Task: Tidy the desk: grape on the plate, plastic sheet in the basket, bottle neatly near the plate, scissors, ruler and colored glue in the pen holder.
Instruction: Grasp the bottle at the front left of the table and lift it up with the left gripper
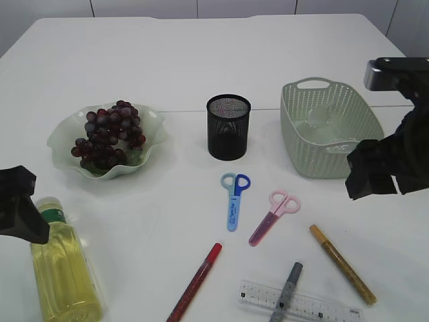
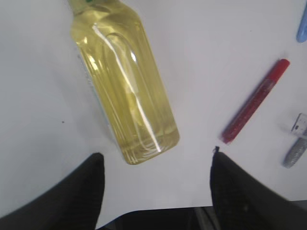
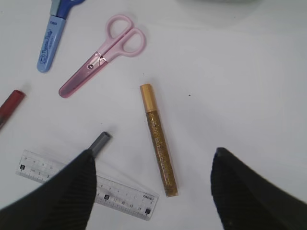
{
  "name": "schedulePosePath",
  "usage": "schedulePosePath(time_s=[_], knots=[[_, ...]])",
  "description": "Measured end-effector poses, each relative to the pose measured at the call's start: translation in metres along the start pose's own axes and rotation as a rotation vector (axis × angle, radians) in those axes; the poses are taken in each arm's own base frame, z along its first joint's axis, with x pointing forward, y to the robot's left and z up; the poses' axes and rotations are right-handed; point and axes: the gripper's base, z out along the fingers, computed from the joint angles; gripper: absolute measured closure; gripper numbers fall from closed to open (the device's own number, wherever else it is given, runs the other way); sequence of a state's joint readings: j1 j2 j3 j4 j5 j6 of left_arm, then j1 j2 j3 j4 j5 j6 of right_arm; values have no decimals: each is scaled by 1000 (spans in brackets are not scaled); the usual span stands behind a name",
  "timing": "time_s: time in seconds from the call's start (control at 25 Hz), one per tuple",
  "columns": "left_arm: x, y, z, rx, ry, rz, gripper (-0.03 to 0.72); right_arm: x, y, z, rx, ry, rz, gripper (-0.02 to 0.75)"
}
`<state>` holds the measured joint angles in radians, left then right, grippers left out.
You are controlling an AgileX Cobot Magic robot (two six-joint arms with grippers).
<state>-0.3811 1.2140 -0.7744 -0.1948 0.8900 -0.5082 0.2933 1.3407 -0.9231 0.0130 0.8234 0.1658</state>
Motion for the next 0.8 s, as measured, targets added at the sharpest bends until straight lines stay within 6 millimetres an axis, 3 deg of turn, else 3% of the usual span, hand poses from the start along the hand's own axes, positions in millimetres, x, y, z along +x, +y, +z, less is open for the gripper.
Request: schedulePosePath(time_s=[0.28, 0.6, 0.8], knots=[[-10, -4, 17, 18, -11, -230, 183, 0, 0, 0, -1, -4, 0, 193], [-12, 3, 68, -146, 171, -287, 183, 0, 0, 0, -1, -4, 0, 194], [-13, 3, 79, -165, 205, -305, 170, 0, 0, 0, -1, -4, 0, 193]])
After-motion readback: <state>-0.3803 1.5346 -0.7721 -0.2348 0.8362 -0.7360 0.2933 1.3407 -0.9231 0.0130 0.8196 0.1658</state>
